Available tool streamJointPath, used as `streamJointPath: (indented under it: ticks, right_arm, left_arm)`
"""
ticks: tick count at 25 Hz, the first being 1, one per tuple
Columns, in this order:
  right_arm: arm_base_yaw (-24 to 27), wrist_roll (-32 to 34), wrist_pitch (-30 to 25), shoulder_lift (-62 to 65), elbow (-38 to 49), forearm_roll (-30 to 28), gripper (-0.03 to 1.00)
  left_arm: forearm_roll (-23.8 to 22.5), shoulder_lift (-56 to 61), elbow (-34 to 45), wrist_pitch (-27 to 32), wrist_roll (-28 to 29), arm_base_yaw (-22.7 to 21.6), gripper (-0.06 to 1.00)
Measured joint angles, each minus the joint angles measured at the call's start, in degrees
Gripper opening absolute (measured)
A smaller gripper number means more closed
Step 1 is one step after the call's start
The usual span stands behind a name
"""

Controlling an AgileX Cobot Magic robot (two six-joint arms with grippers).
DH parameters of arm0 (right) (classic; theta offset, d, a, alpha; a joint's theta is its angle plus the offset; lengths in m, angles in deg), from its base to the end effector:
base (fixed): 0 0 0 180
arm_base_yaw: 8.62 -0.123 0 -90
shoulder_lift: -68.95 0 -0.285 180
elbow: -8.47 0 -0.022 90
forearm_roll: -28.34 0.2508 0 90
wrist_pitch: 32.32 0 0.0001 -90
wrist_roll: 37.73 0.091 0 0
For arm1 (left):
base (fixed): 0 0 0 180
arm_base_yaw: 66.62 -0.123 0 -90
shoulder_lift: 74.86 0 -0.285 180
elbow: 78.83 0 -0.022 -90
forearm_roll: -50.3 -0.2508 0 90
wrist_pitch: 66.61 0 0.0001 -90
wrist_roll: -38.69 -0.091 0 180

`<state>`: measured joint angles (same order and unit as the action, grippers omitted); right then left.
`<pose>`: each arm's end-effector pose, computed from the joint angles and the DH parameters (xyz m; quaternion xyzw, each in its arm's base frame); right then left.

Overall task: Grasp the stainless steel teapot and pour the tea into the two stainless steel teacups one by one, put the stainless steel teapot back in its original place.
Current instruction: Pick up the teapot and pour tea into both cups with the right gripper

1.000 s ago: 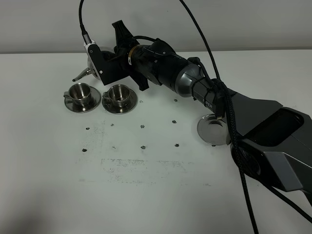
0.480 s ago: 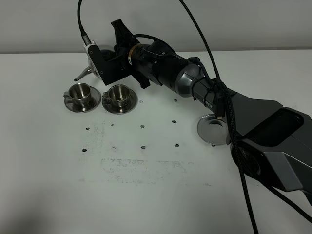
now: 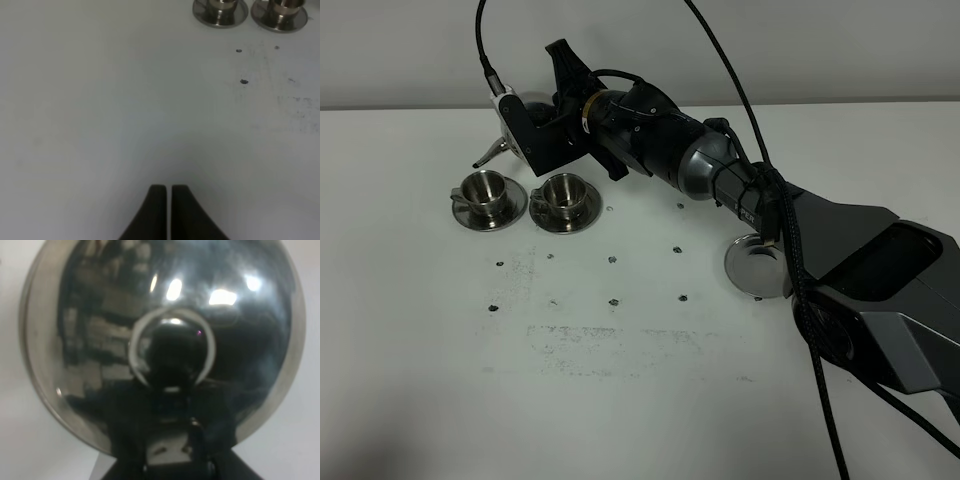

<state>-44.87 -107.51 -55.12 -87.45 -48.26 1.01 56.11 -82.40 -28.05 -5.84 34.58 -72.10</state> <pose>0.4850 0.3355 0.1716 -0.7688 0.3951 -0.3121 0.3943 -0.0006 -0.0081 0.2669 -0.0092 0.8609 -0.0082 0.5087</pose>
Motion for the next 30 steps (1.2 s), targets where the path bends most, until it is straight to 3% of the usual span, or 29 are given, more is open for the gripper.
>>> streamJointPath:
  ticks: [30]
  right_arm:
    - [0.0, 3.2, 2.7, -2.0, 0.0, -7.4, 0.18]
  left_arm:
    - [0.0, 0.0, 0.0, 0.1, 0.0, 0.0, 0.06]
